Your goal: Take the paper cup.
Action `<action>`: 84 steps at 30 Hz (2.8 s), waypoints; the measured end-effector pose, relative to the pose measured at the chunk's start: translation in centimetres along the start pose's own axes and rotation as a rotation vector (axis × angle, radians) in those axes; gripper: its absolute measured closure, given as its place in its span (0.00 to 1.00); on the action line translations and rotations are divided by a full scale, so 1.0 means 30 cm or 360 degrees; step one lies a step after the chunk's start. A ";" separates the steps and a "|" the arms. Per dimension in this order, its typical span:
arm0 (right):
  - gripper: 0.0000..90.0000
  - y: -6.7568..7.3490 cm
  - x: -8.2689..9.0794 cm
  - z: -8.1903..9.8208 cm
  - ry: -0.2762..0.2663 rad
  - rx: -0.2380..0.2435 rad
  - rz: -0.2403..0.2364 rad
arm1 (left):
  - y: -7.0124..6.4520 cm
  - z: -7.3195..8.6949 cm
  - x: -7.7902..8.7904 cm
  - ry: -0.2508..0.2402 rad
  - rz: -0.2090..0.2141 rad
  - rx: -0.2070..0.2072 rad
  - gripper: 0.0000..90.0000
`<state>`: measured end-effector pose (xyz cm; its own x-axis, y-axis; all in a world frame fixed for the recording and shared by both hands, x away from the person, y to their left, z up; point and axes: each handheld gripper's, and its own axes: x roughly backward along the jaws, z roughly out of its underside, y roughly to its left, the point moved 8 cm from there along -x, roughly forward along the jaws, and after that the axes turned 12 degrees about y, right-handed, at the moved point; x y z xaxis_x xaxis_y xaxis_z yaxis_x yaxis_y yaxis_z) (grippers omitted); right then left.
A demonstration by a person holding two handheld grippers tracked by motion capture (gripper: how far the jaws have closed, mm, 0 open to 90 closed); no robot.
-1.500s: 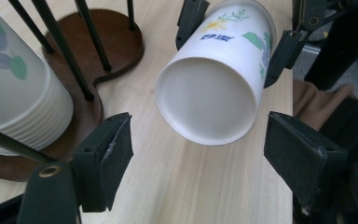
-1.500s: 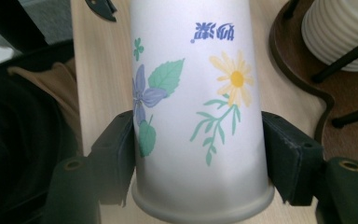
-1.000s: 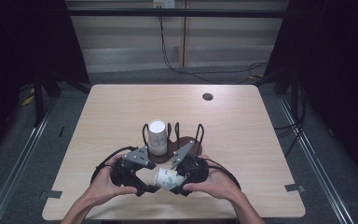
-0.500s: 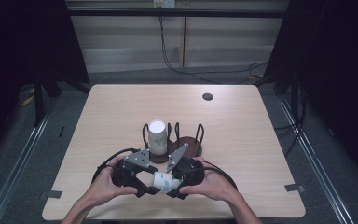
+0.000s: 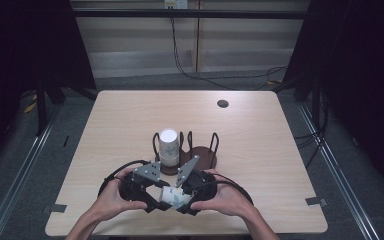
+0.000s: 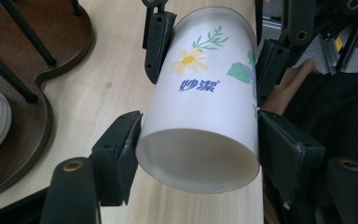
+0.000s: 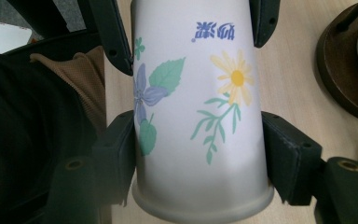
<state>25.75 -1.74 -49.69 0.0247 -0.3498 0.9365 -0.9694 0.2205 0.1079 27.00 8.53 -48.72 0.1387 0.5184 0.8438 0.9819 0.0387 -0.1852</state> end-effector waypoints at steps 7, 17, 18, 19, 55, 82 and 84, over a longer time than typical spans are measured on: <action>0.37 0.005 0.005 -0.008 -0.0025 0.0016 -0.0008 | -0.003 -0.002 0.001 0.0009 0.0040 -0.0002 0.37; 0.37 0.004 0.002 -0.008 -0.0016 0.0013 -0.0011 | -0.005 -0.001 -0.004 -0.0003 0.0016 0.0004 0.38; 0.37 0.004 0.003 -0.006 -0.0013 0.0012 -0.0011 | -0.005 0.000 -0.004 -0.0001 0.0017 -0.0001 0.39; 0.37 0.005 0.003 -0.005 -0.0012 0.0011 -0.0016 | -0.006 0.000 -0.005 0.0000 0.0023 -0.0004 0.40; 0.15 -0.078 0.103 0.066 -0.0380 -0.0201 -0.0006 | 0.019 -0.004 0.058 -0.0334 -0.0058 0.0125 0.41; 0.17 -0.103 0.168 0.106 -0.0713 -0.0354 -0.0027 | 0.044 -0.013 0.099 -0.0626 -0.0136 0.0191 0.40; 0.17 -0.103 0.174 0.102 -0.0754 -0.0359 -0.0040 | 0.045 -0.015 0.101 -0.0645 -0.0138 0.0194 0.40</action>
<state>28.11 -7.04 -46.14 -0.1167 -0.7194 0.6847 -0.8919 0.3792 0.2463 28.80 9.77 -46.17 -0.0290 0.8015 0.5973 0.9620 0.1847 -0.2012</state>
